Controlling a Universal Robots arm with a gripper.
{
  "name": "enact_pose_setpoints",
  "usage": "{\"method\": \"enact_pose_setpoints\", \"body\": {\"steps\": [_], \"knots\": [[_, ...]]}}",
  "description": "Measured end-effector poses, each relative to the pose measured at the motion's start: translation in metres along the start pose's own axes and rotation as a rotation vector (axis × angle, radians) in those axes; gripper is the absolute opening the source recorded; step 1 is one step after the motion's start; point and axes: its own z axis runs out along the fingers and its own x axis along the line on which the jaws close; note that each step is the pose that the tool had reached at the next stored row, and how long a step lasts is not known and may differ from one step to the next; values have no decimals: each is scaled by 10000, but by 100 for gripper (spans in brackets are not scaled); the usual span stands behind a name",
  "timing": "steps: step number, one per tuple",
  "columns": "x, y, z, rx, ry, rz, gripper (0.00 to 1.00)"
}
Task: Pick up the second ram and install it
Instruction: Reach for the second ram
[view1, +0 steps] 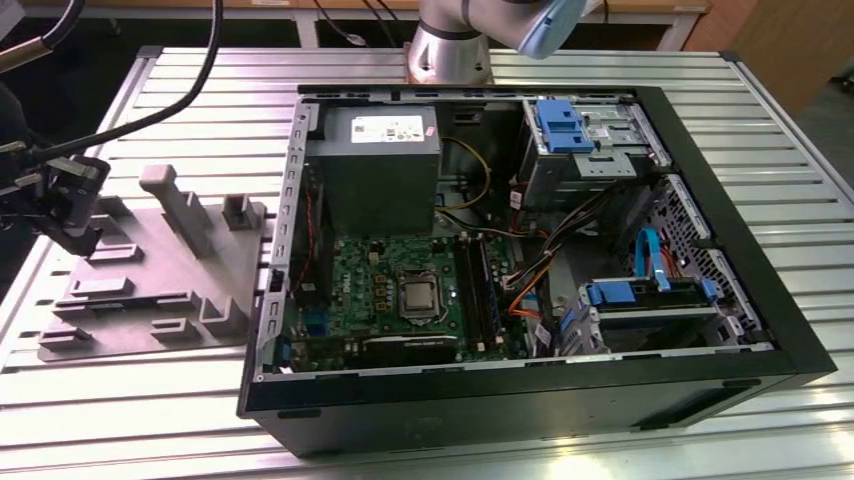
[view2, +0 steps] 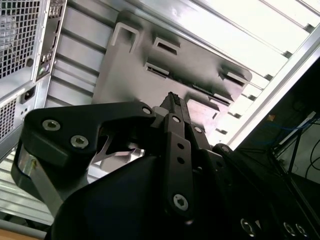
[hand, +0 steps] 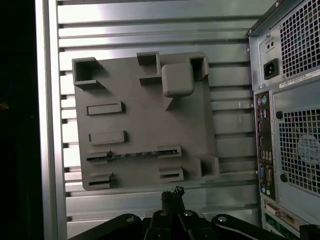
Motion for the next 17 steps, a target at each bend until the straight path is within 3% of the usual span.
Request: {"method": "enact_pose_setpoints", "body": {"steps": [17], "knots": [[166, 59, 216, 1, 1, 0, 10]]}}
